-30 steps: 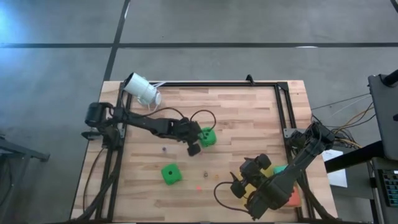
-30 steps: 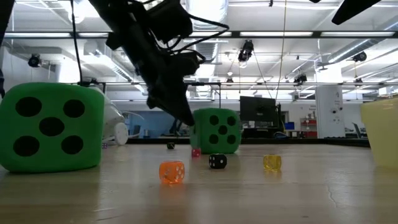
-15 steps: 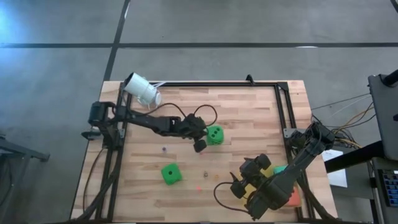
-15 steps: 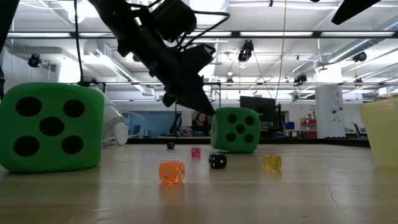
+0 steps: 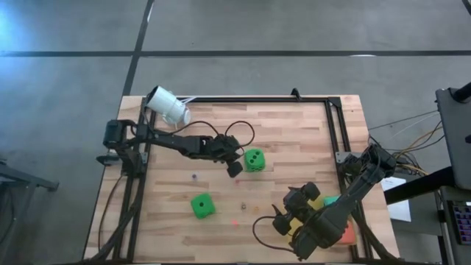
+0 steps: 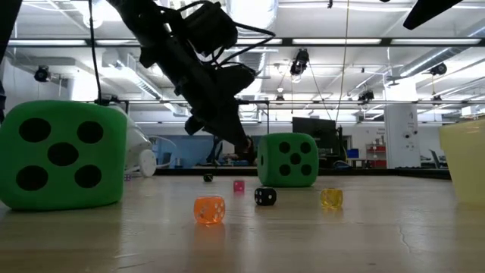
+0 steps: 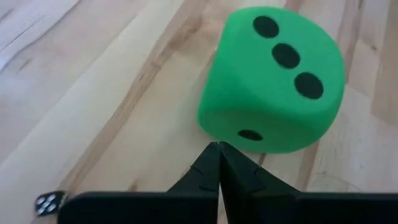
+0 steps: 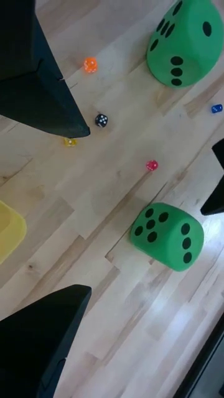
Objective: Pick & Place Dice
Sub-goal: Put the top large green die into the yellow bin
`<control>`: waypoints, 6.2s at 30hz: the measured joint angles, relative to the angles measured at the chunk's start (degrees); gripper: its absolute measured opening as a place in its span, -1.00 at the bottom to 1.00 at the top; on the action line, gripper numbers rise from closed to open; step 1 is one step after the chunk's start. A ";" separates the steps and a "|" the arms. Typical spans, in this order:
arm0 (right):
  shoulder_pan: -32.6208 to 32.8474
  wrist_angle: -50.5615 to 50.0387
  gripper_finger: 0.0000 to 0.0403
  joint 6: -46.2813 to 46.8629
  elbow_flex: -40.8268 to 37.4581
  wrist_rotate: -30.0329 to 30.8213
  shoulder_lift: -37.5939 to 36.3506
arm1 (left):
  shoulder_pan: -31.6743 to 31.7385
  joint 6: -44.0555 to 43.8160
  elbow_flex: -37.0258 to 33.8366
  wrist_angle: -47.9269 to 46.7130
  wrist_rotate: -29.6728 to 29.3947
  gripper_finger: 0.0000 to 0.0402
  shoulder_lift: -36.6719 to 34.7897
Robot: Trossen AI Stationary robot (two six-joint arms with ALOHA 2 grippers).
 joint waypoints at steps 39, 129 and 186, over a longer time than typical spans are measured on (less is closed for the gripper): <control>-0.09 -0.16 0.99 1.87 0.07 0.20 -0.11 | -5.81 10.24 4.69 -1.74 2.81 -0.97 -1.56; -43.98 32.40 0.99 -41.24 -23.52 -32.49 -6.32 | -20.74 7.39 -17.29 -2.60 -3.25 -0.97 -41.52; -43.36 33.30 0.72 -42.21 -22.40 -32.82 -6.81 | -20.72 7.21 -17.29 -2.58 -3.27 -0.97 -41.49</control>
